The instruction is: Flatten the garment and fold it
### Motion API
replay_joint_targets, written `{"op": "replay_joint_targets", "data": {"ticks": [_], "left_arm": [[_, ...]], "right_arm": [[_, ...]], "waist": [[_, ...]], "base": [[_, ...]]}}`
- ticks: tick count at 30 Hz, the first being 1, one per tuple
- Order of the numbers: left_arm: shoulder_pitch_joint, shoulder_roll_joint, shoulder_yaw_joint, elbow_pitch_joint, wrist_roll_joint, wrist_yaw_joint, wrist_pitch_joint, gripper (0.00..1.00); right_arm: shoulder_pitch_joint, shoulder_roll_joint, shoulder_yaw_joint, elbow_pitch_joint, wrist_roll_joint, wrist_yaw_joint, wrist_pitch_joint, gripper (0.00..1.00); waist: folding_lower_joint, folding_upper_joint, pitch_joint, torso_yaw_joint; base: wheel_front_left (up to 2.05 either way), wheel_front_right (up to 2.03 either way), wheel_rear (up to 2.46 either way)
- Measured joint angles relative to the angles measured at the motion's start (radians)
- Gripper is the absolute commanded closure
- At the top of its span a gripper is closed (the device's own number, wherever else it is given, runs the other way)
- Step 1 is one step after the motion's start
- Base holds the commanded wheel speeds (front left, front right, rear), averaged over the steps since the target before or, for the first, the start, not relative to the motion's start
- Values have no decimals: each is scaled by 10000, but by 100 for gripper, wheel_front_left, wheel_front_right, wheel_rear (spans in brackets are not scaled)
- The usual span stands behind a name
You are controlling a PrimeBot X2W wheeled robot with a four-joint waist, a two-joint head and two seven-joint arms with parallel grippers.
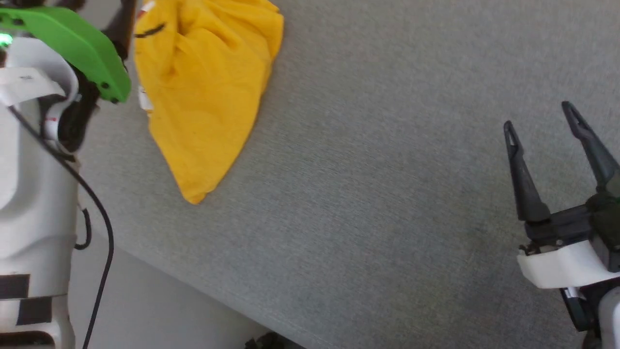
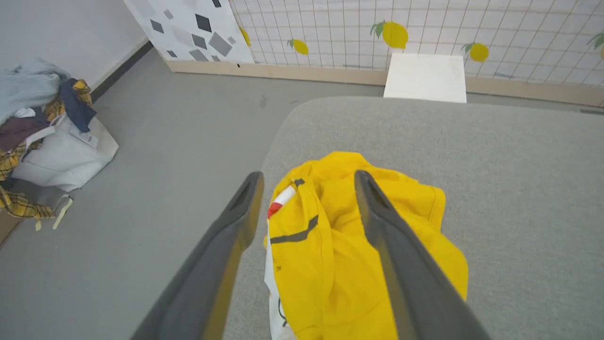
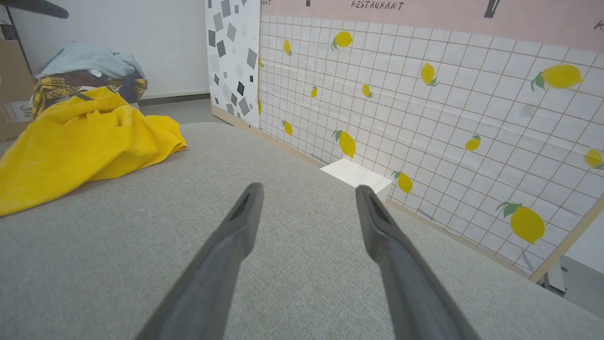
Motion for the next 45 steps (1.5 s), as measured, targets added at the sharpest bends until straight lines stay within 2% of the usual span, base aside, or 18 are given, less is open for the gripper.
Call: {"op": "replay_joint_targets", "data": {"ticks": [8,12,15,16,17,24,34,45], "left_arm": [[-7,-121,-468,1396,-2,130,1239,0],[101,15,-704,1814,15,188,1898,0],[214,115,-717,1929,13,245,2010,0],[220,132,-709,1933,8,245,2008,58],[221,153,-698,1931,2,245,1983,100],[254,301,-673,1822,-4,188,1371,100],[-189,1170,267,907,-278,236,483,100],[-1402,1758,627,-884,-725,201,813,100]], "right_arm": [[-121,-219,-48,-372,107,0,213,0],[-148,-221,-6,-389,153,0,213,0],[-159,-232,-31,-403,188,0,236,0],[-163,-240,-42,-405,205,0,242,0],[-170,-249,-58,-405,234,0,242,0],[-217,-174,-125,-268,261,0,190,0],[-327,428,-184,318,328,0,-343,0],[-139,1271,-573,1216,403,0,-1177,0]], "waist": [[0,0,1116,-430],[-1,0,1380,-707],[-1,0,1487,-893],[-1,0,1509,-934],[-1,0,1527,-973],[-1,0,1264,-992],[-2,0,318,-1054],[-3,0,-1018,-1387]], "base": [[0,0,0],[0,0,0],[0,0,0],[0,0,0],[0,0,0],[0,0,0],[0,0,0],[0,0,0]]}}
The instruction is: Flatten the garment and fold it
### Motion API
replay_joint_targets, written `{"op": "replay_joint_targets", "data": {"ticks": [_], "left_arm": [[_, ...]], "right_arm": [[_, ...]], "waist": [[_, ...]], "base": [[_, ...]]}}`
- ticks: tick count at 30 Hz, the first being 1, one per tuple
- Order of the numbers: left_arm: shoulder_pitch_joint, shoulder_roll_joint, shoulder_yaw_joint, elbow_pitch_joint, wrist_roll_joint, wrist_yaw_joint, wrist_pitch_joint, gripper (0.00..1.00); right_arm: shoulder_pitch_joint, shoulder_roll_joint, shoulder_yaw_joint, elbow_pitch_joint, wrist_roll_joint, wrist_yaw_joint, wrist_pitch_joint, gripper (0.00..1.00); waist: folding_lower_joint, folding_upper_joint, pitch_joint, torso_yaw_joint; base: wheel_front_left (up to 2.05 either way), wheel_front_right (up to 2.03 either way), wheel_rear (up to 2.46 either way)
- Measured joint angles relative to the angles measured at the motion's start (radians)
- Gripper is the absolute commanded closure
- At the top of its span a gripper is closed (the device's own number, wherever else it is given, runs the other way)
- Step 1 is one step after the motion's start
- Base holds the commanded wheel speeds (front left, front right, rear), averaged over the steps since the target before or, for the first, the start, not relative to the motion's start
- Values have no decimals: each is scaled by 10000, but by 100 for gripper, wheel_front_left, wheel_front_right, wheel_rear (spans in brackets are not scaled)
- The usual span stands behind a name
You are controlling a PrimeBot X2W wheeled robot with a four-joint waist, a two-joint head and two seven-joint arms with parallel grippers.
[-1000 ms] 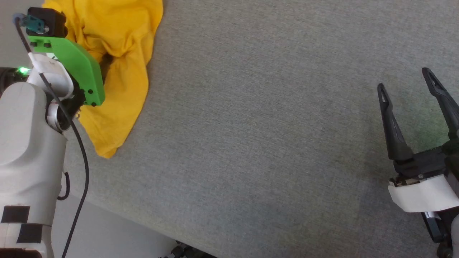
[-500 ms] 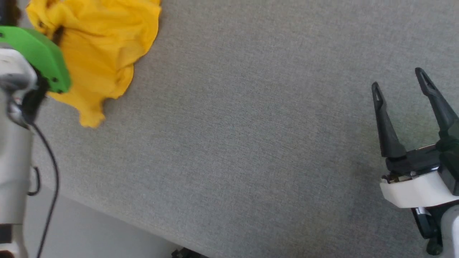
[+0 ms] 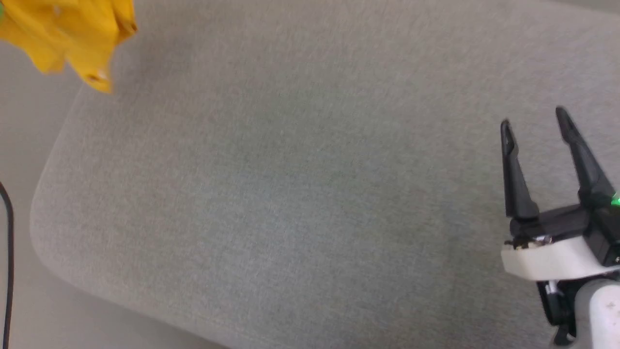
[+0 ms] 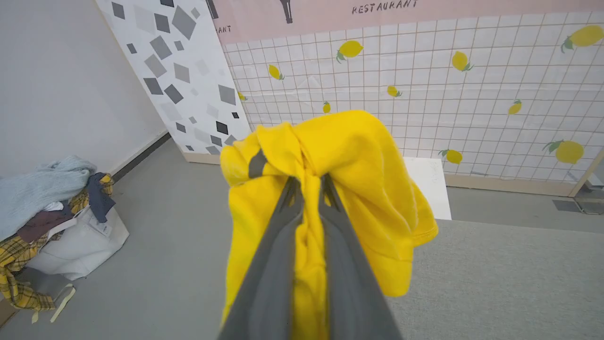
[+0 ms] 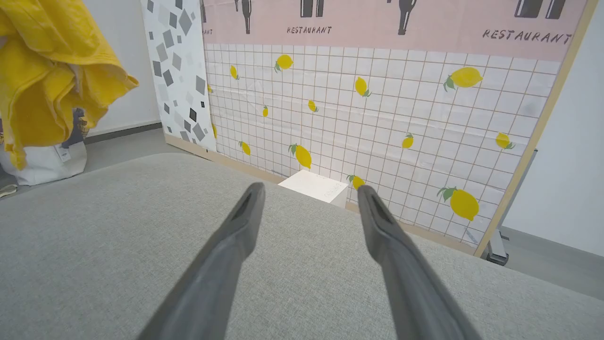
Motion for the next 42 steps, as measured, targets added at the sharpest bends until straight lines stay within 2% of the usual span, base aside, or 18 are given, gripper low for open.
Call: {"op": "replay_joint_targets", "data": {"ticks": [7,12,19,23,28,34,39,42], "left_arm": [[-835,-153,-456,-857,-150,-2,662,100],[-1324,-629,-1106,-1329,-362,-107,1072,100],[-1620,-1883,-1941,-1965,-911,-115,1595,100],[-1546,-2476,-2447,-2416,-957,54,1620,100],[-821,-3394,-3057,-2991,-640,512,894,100],[549,-3900,-4100,-2987,59,719,15,100],[1870,-4343,-4669,-2184,161,849,-1030,100],[2562,-4464,-5076,-1129,372,851,-1613,100]], "right_arm": [[497,322,-477,579,117,0,-474,0],[761,372,-986,757,276,0,-629,0],[878,378,-1708,763,650,0,-744,0],[879,376,-2079,598,706,0,-744,0],[874,376,-2355,378,715,0,-740,0],[840,376,-2355,353,796,0,-731,0],[690,378,-2234,483,859,0,-777,0],[604,378,-2111,602,895,0,-832,0]], "waist": [[0,0,-1108,-396],[0,0,-1815,-764],[0,1,-2387,-1596],[0,1,-2527,-2117],[0,1,-2512,-2708],[0,1,-2172,-3224],[0,1,-1793,-3593],[0,1,-1582,-3851]], "base": [[0,0,0],[0,0,0],[0,0,0],[0,0,0],[0,0,0],[0,0,0],[0,0,0],[0,0,0]]}}
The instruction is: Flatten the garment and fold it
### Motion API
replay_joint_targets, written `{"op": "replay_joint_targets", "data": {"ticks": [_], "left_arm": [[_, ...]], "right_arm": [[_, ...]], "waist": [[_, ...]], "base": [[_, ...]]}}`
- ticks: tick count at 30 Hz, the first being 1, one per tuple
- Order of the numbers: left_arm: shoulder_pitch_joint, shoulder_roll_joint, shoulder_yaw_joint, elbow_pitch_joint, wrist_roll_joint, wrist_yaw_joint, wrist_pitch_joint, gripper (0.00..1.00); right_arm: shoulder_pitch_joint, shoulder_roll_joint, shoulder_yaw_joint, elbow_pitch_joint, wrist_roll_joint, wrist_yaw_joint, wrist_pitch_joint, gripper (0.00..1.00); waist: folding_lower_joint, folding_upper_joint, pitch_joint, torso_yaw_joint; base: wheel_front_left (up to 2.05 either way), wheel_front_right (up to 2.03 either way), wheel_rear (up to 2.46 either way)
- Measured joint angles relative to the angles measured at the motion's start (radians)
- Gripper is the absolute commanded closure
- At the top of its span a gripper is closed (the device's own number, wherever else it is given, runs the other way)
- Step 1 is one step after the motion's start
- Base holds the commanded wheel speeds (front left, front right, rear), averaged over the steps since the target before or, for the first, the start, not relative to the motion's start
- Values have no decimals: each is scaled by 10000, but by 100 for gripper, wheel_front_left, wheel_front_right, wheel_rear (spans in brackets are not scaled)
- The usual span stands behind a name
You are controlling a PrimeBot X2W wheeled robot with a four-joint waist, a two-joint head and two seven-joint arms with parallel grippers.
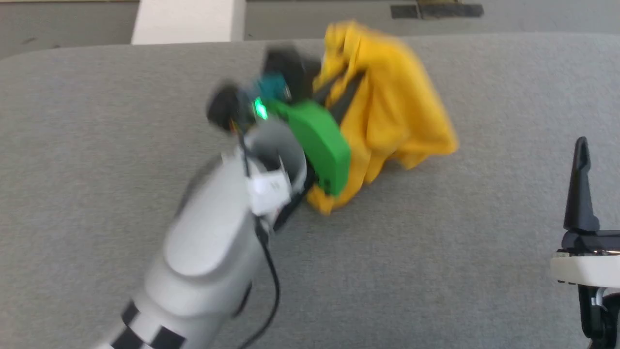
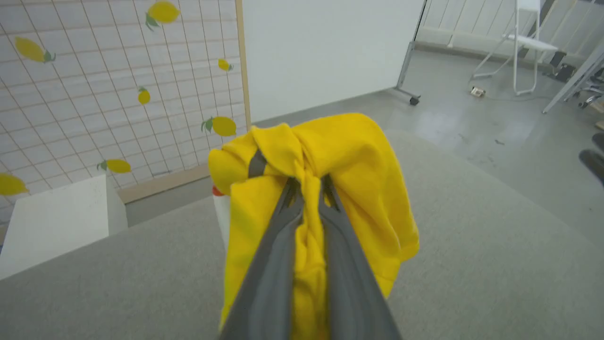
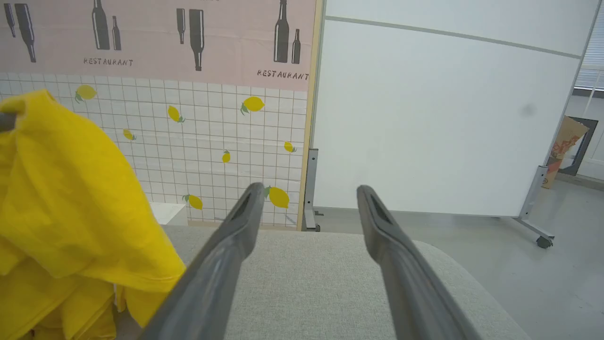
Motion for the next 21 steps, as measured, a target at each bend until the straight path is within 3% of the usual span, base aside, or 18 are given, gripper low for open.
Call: {"op": "replay_joint_targets", "data": {"ticks": [9,10,11,17,21], "left_arm": [[769,-213,-1095,3392,255,-205,67,100],[769,-274,-1085,3578,222,-205,27,73],[759,-326,-1080,3691,199,-203,-79,3],[586,-410,-723,3593,-36,-326,-878,0],[569,2,-35,2629,-282,-102,-1659,0]], "right_arm": [[-222,0,391,472,100,0,-142,0],[-222,0,389,537,113,0,-173,0],[-222,0,387,596,123,0,-176,0],[-134,0,322,817,155,0,-190,0],[35,0,211,815,153,0,-169,0]], "waist": [[0,0,394,-701],[0,0,409,-759],[0,0,408,-792],[0,0,115,-774],[0,0,-271,-607]], "base": [[0,0,0],[0,0,0],[0,0,0],[0,0,0],[0,0,0]]}}
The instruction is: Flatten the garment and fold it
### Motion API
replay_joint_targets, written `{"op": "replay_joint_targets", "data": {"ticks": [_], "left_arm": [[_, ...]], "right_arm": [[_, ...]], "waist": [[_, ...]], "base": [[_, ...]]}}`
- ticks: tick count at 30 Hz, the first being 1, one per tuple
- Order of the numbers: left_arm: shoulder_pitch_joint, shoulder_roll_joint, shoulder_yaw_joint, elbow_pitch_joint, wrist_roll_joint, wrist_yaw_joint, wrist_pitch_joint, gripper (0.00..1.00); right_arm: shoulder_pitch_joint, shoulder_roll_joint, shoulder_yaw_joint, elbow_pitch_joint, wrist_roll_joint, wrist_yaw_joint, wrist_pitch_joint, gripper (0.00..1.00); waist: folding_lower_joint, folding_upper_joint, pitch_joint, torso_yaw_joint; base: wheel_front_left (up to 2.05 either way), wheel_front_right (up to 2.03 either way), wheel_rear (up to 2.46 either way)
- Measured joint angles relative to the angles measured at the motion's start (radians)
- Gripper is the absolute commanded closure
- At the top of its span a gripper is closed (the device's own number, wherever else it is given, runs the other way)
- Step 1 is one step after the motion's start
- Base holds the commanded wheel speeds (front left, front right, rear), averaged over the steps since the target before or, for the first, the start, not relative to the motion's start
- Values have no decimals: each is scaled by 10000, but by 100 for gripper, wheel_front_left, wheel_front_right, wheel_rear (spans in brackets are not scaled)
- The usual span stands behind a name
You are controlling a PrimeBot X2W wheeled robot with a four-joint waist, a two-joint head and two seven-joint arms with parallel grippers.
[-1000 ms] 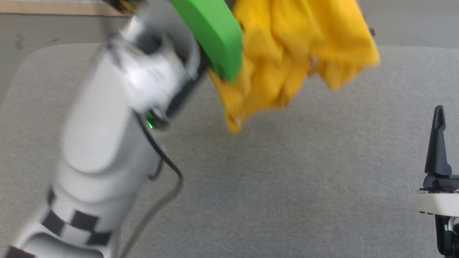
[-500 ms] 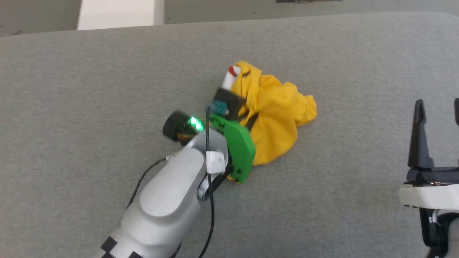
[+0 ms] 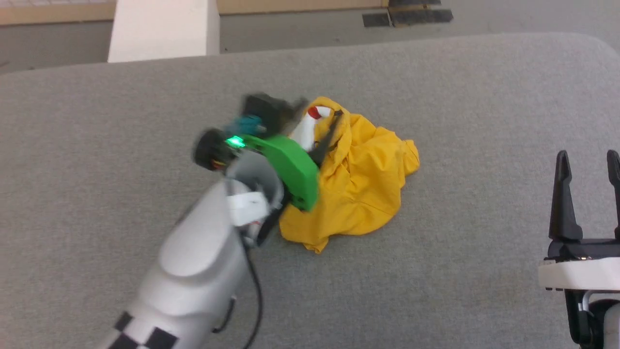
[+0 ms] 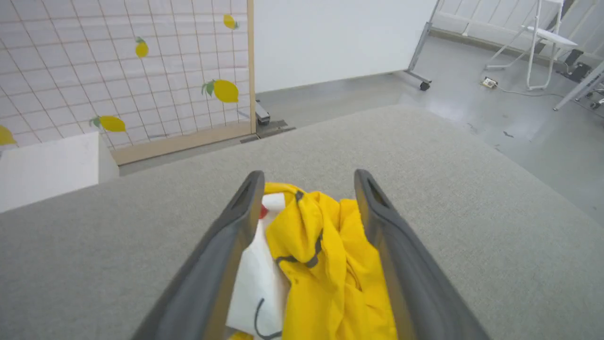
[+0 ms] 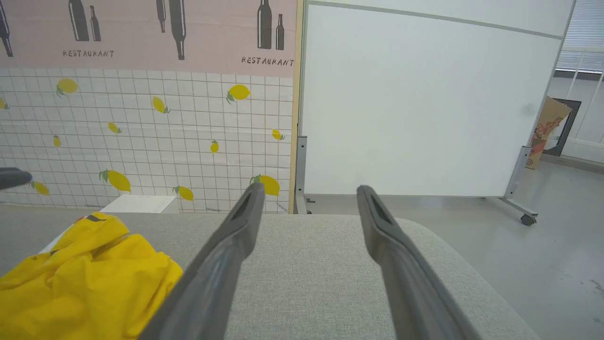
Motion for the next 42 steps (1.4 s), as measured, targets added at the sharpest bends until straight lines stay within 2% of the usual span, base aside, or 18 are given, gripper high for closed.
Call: {"op": "replay_joint_targets", "data": {"ticks": [5,12,16,22,26,30,34,37,42], "left_arm": [[653,1254,1252,-1931,40,949,-1137,0],[3128,2307,2499,-4314,178,2171,-2531,0],[4594,2581,2922,-5275,585,2688,-3196,0],[6421,2224,3047,-5994,1335,3172,-3440,0],[7192,1530,3319,-6171,1563,3250,-3450,0],[7376,1101,3438,-6337,1854,2984,-3471,0],[7376,867,3576,-6418,2011,2717,-3471,0],[7356,719,3737,-6466,2184,2550,-3471,0],[7314,382,3879,-6529,2401,2351,-3473,0]], "right_arm": [[181,0,-171,-54,-12,0,117,0],[476,0,-263,-136,-12,0,219,0],[534,0,-209,-138,8,0,219,0],[806,2,-79,-52,190,0,219,0],[853,2,-104,25,288,0,217,0],[743,2,-157,-38,477,0,380,0],[-224,-48,50,-391,516,-2,1179,0],[-1229,-688,458,-573,834,0,2305,0],[-2943,-1958,848,-389,2082,-2,4615,0]], "waist": [[0,0,-486,303],[0,0,-866,749],[0,-1,-901,853],[0,0,-774,822],[0,0,-675,825],[1,0,-566,952],[0,-1,-339,1066],[0,-1,-125,1146],[0,-1,359,1253]], "base": [[0,0,0],[0,0,0],[0,0,0],[0,0,0],[0,0,0],[0,0,0],[0,0,0],[0,0,0],[0,0,0]]}}
